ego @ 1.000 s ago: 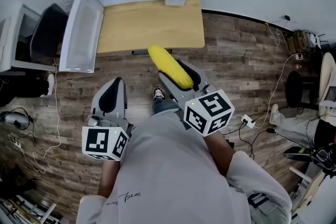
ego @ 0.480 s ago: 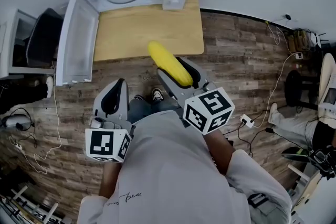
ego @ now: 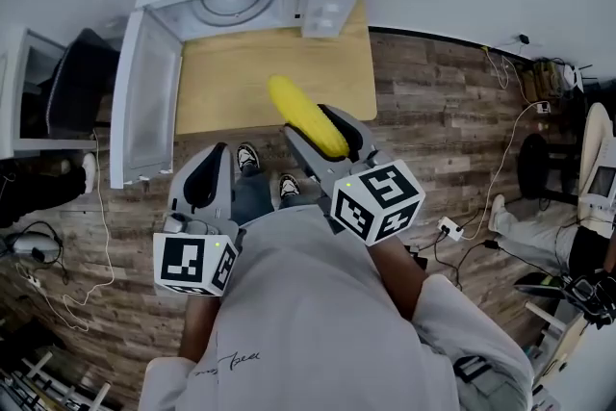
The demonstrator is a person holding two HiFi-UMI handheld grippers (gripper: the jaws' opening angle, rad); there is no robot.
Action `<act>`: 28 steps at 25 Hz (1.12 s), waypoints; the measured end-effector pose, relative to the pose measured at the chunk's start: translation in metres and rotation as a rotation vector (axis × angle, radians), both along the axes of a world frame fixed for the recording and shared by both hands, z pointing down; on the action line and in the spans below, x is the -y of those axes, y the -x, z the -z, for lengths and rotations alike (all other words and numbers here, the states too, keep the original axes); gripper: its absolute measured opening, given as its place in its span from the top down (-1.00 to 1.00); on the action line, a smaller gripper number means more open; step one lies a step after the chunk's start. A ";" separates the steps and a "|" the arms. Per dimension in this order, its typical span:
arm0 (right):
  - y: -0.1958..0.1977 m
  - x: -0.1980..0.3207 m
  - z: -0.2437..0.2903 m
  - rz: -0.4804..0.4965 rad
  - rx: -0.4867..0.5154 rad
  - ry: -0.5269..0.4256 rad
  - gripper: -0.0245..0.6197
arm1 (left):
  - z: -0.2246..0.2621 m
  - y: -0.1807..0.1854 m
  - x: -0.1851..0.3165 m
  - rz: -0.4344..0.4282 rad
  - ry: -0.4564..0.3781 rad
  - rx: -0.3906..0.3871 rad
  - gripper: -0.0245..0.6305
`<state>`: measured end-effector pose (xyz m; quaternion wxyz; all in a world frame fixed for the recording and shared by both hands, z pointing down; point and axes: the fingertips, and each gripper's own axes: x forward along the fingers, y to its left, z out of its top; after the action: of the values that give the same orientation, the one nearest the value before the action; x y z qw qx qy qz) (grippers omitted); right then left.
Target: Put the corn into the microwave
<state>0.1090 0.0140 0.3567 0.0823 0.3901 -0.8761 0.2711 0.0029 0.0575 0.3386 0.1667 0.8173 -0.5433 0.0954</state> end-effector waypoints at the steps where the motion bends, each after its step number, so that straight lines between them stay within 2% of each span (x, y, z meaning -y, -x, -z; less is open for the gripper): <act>1: 0.003 0.006 0.001 -0.003 0.001 0.000 0.10 | 0.002 0.004 0.007 -0.002 -0.005 -0.003 0.95; 12: 0.036 0.053 0.004 -0.040 0.008 0.011 0.11 | 0.010 0.038 0.062 -0.044 -0.018 -0.022 0.95; 28: 0.077 0.095 -0.007 -0.120 -0.006 0.025 0.11 | 0.012 0.079 0.111 -0.131 -0.016 -0.051 0.95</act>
<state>0.0315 -0.0812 0.3634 0.0733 0.4419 -0.8473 0.2854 -0.0765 -0.0531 0.3269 0.1674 0.8545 -0.4850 0.0810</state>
